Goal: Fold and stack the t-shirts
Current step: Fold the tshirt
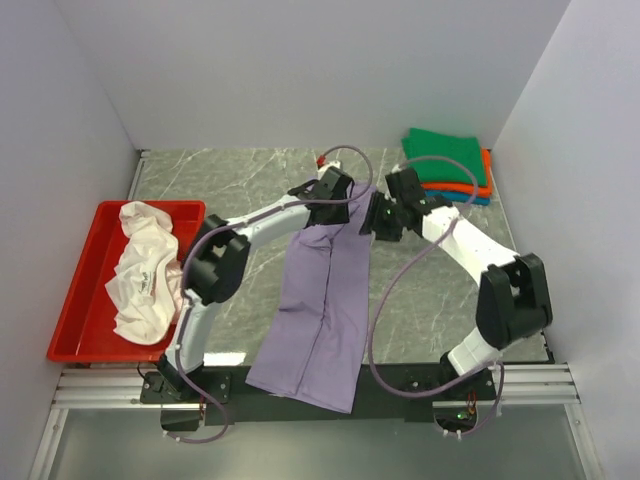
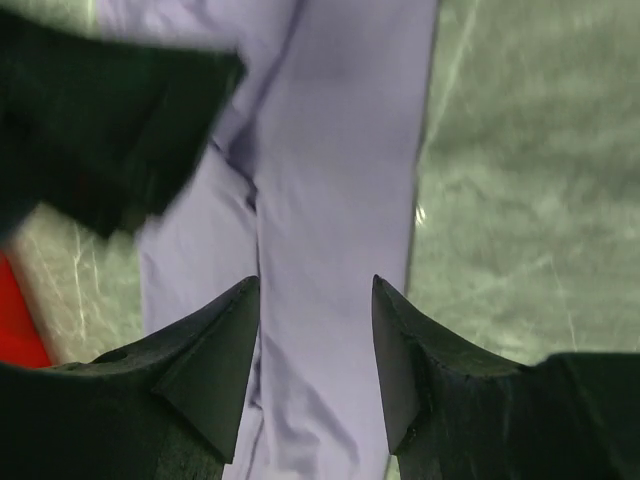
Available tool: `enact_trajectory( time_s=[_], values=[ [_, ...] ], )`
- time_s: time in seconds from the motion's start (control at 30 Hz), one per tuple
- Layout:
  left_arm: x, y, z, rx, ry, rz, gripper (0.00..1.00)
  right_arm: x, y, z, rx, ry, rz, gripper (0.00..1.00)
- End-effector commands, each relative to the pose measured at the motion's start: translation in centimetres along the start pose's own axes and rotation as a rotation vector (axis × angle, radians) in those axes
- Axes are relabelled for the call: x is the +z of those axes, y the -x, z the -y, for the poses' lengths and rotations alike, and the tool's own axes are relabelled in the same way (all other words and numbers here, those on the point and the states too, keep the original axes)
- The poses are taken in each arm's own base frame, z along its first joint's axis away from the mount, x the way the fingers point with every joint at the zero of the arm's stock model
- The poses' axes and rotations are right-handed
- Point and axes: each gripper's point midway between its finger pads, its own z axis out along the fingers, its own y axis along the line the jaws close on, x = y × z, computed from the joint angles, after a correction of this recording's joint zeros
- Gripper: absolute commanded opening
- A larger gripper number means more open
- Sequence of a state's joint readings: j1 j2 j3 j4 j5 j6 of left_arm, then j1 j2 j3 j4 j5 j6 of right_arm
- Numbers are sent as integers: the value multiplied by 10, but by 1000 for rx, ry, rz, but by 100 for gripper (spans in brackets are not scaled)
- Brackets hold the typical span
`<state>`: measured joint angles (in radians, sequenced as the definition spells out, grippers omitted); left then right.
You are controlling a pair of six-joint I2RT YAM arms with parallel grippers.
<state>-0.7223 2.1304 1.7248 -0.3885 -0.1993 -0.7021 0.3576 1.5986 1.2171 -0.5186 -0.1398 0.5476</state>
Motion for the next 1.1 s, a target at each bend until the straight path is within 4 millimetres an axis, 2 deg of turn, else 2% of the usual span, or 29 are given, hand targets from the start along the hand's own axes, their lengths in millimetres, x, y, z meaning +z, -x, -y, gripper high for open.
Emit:
enact_trajectory(
  time_s=[0.0, 0.03, 0.07, 0.1, 0.13, 0.17, 0.2, 0.27, 0.3, 0.33, 0.37, 0.4, 0.43, 0.5, 0.53, 0.57, 0.63, 0.67, 0.73, 0.77, 0.87, 0.9, 0.97, 1.0, 1.07],
  values=[
    [21, 2, -19, 78, 97, -16, 39, -30, 7, -7, 18, 66, 123, 56],
    [27, 3, -24, 70, 111, -19, 39, -41, 7, -7, 20, 79, 152, 56],
    [29, 7, -25, 64, 127, -24, 39, -44, 2, -5, 18, 87, 154, 56],
    [44, -3, -36, 44, 169, -50, 40, -43, -9, 1, 22, 81, 137, 56],
    [49, -3, -42, 28, 192, -58, 39, -53, -11, 0, 19, 97, 158, 56],
    [54, 5, -47, 0, 205, -55, 39, -54, -17, 2, 17, 102, 159, 56],
    [65, -6, -54, -5, 215, -92, 39, -53, -28, 9, 15, 95, 141, 56],
    [74, 1, -58, -23, 208, -87, 38, -64, -35, 11, 12, 112, 161, 56],
    [83, -5, -65, -29, 222, -107, 38, -62, -45, 17, 8, 107, 147, 56],
    [89, 0, -73, -50, 229, -108, 38, -69, -47, 15, 2, 129, 158, 56],
    [92, 11, -72, -70, 213, -94, 39, -71, -51, 17, -1, 131, 153, 56],
    [102, 7, -80, -96, 219, -113, 39, -70, -57, 21, -10, 124, 145, 56],
    [106, 17, -90, -140, 197, -120, 39, -75, -59, 23, -17, 124, 149, 56],
    [115, 31, -96, -201, 158, -108, 41, -79, -63, 26, -44, 121, 158, 56],
    [119, 42, -91, -229, 98, -97, 41, -81, -64, 29, -52, 114, 156, 56],
    [121, 56, -102, -264, 76, -78, 45, -81, -66, 30, -61, 115, 153, 56],
    [127, 71, -103, -308, 16, -58, 50, -81, -67, 32, -81, 106, 150, 56],
    [126, 89, -100, -325, -46, -35, 53, -80, -69, 33, -86, 103, 146, 56],
    [129, 100, -100, -340, -88, -18, 59, -76, -72, 34, -101, 103, 131, 56],
    [126, 111, -88, -333, -156, -2, 62, -75, -73, 35, -100, 99, 124, 56],
    [120, 126, -81, -331, -214, 28, 70, -73, -77, 34, -96, 113, 105, 56],
    [111, 138, -70, -319, -269, 51, 71, -73, -79, 34, -92, 118, 101, 56],
    [101, 151, -66, -311, -311, 71, 75, -74, -80, 35, -87, 117, 100, 56],
    [85, 166, -52, -285, -373, 102, 77, -75, -80, 34, -85, 120, 102, 56],
    [69, 179, -43, -254, -419, 132, 80, -78, -82, 35, -78, 116, 98, 56]
  ],
)
